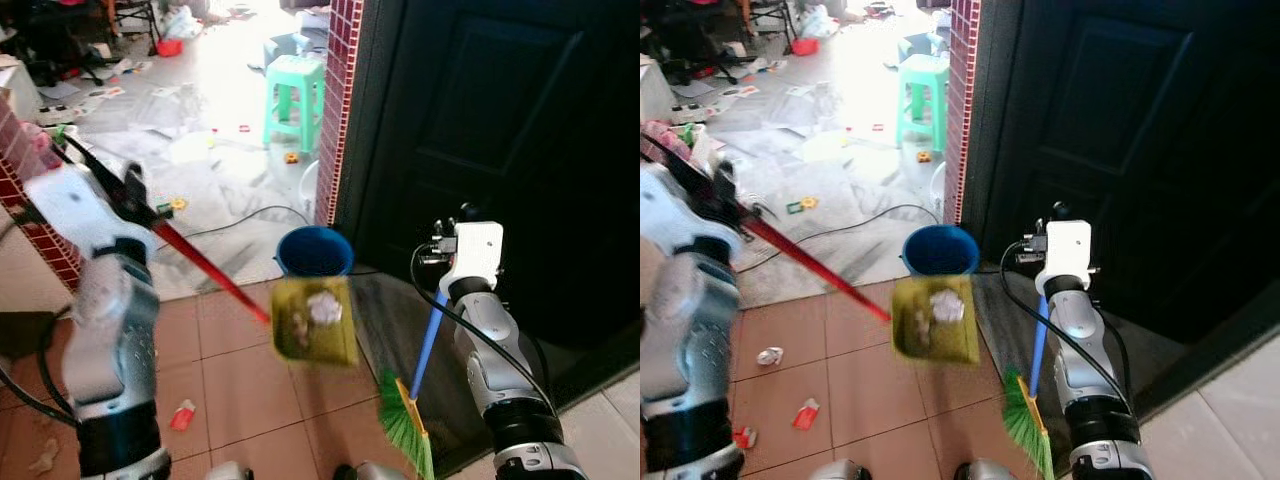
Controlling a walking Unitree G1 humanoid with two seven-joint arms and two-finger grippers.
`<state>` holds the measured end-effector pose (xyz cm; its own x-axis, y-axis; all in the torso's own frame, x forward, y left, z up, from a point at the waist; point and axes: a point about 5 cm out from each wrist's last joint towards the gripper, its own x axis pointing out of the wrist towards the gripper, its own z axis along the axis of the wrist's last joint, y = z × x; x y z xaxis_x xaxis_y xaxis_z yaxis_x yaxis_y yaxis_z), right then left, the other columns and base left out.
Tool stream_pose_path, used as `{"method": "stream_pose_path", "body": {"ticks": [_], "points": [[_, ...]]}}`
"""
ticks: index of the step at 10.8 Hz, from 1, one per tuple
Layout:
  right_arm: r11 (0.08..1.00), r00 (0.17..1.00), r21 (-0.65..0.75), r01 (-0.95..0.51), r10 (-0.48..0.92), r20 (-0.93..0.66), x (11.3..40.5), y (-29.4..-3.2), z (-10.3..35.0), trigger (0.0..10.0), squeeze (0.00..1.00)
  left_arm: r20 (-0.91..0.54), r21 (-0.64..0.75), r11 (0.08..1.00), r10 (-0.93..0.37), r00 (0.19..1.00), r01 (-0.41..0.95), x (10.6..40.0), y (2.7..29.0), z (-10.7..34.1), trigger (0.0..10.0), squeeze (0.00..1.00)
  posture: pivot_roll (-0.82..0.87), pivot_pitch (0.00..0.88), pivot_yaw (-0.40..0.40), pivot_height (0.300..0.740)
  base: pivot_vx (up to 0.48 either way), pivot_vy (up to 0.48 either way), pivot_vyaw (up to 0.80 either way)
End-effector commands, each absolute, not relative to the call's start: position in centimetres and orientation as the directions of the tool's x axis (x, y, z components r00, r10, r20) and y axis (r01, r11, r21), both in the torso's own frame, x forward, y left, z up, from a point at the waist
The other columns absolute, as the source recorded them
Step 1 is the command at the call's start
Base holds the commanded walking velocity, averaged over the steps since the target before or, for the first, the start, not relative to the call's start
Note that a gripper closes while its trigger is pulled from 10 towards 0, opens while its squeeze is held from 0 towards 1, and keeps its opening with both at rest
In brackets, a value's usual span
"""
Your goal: Sweep floor
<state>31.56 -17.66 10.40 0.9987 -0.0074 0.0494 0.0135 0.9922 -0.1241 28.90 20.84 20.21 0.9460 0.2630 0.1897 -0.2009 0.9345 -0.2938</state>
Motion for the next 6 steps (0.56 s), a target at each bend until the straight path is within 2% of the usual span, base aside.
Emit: {"method": "stream_pose_path", "body": {"ticks": [1,2,4,6], "points": [[0.988,0.996,-0.153,0.01,0.003,0.086,32.0,-17.8,11.4,10.0,0.0,0.263,-0.309,0.933,0.272,0.926,-0.186,29.0,21.1,22.2,10.0,0.0,-0.04,0.0,-0.04,0.74,0.0,0.0,0.0],[0.988,0.996,-0.155,0.008,0.006,0.088,32.1,-17.8,11.4,10.0,0.0,0.294,-0.273,0.941,0.282,0.913,-0.203,29.2,21.6,22.5,10.0,0.0,-0.04,0.0,-0.041,0.74,0.0,0.0,0.0],[0.987,0.996,-0.159,0.005,0.009,0.084,32.1,-17.9,11.3,10.0,0.0,0.323,-0.286,0.932,0.314,0.893,-0.225,30.0,22.6,23.2,10.0,0.0,-0.04,0.0,-0.047,0.74,0.272,0.0,0.0],[0.987,0.997,-0.16,-0.002,0.015,0.082,32.0,-17.9,11.2,10.0,0.0,0.352,-0.283,0.934,0.31,0.883,-0.216,30.6,22.5,24.0,10.0,0.0,-0.05,0.0,-0.044,0.74,0.341,0.0,0.0]]}}
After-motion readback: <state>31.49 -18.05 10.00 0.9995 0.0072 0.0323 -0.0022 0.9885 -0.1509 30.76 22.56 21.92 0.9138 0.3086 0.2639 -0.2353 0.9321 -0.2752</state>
